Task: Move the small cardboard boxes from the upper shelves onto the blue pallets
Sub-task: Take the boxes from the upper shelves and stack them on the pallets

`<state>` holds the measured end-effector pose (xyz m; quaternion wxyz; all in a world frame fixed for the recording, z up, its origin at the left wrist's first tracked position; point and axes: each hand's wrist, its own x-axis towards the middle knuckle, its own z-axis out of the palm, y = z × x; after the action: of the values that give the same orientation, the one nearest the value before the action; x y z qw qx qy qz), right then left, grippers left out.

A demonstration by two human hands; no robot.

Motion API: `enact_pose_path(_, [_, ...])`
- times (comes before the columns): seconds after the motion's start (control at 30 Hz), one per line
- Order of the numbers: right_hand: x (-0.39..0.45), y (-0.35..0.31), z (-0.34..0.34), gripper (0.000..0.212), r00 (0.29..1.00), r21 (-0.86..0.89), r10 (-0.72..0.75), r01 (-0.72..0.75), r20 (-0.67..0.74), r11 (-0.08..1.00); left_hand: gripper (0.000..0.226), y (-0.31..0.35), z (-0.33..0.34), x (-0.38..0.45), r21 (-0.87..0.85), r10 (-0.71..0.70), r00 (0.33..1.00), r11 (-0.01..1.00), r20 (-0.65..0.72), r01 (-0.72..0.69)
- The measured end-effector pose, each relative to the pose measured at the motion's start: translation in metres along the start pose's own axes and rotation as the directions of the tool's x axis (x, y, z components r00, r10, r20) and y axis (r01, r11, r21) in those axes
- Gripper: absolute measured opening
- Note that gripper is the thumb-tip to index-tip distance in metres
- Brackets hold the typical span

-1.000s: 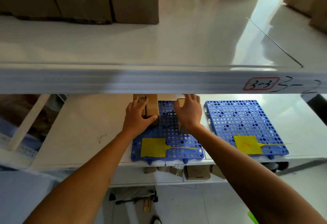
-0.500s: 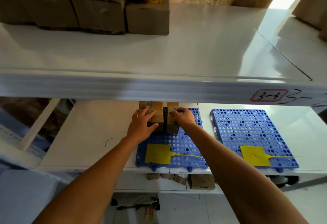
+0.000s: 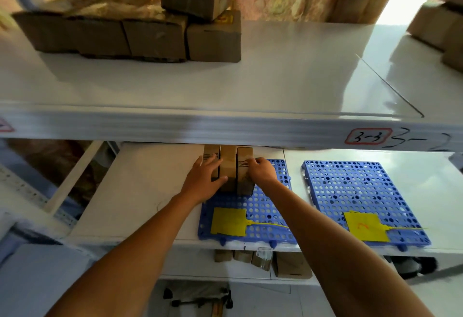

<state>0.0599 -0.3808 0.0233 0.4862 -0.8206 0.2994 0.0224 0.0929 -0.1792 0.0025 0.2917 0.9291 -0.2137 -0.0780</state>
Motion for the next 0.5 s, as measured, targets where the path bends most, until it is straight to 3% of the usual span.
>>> enact_pose_path(0.23, [-0.060,-0.022,-0.014,0.041,0.997,-0.106,-0.073,0.069,-0.036,0.992,0.061,0.015,-0.047,-0.048,-0.038,0.004,0.998,0.999,-0.066,-0.007])
enact_pose_path(0.4, [-0.133,-0.049,-0.022,0.039,0.973,-0.233,-0.219,0.198,-0.067,0.952,0.061,0.037,-0.094,-0.103,-0.072,0.018,0.995,0.997,-0.097,-0.025])
enact_pose_path(0.5, [-0.185,-0.069,-0.017,0.039,0.945,-0.301,-0.323,0.296,-0.045,0.907,0.059,0.051,-0.120,-0.147,-0.080,0.059,0.981,0.994,-0.187,-0.075])
